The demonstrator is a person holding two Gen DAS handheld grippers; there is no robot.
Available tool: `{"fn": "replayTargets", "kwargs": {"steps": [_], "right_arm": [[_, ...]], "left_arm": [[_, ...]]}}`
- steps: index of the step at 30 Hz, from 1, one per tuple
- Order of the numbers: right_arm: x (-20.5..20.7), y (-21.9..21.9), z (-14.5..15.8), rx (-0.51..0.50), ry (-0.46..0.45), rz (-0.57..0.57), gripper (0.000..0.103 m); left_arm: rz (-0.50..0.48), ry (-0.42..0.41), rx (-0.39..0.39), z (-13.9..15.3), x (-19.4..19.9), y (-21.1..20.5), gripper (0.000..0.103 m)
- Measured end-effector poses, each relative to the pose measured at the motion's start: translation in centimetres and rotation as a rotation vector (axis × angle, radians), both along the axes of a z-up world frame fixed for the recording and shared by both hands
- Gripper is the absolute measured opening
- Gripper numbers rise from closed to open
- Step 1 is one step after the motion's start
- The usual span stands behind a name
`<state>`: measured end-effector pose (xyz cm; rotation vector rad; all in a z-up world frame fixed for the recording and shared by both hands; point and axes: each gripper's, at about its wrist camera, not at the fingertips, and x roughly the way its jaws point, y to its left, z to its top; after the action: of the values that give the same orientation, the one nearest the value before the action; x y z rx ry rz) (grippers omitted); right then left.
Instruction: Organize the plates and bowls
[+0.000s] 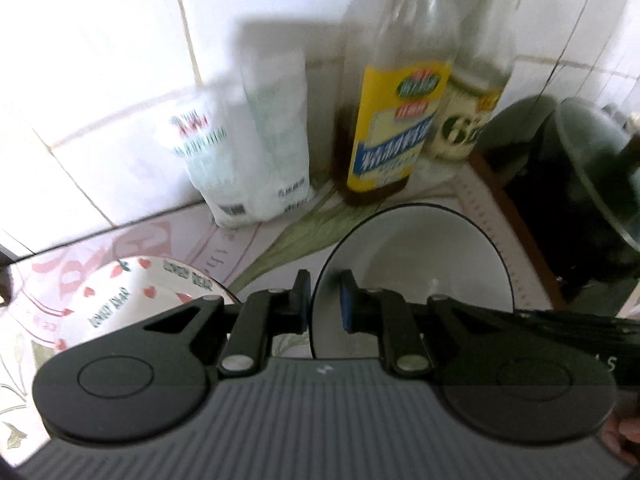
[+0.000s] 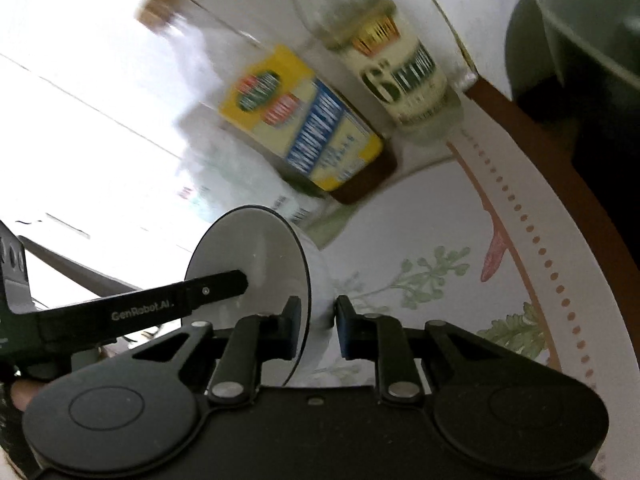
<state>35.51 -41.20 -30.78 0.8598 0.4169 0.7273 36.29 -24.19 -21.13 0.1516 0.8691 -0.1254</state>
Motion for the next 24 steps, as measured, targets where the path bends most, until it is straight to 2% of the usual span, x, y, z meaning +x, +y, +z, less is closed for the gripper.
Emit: {"fn": "replayTargets", "kwargs": {"steps": [9, 14, 19, 24], "right_arm": [[-7.3, -1.3, 2.7, 0.041, -0.033, -0.015, 0.023], [-11.4, -1.0, 4.0, -0.02, -0.081, -0.042, 0.023], [-13.7, -0.7, 3.7, -0.031, -0.082, -0.036, 0.023], [-15.2, 0.5, 2.5, -0.076, -0.08, -0.044, 0.023]], "left_arm": [[-0.004, -0.06, -0.091, 5.8, -6.7, 1.8, 0.014], [0.01, -0.06, -0.152, 7.2, -9.9, 3.6, 0.014], [0.002, -0.095, -0.175, 7.2, -13.1, 4.4, 0.014], [0.027, -0.086, -0.197, 4.9, -14.7, 5.2, 0.014]]}}
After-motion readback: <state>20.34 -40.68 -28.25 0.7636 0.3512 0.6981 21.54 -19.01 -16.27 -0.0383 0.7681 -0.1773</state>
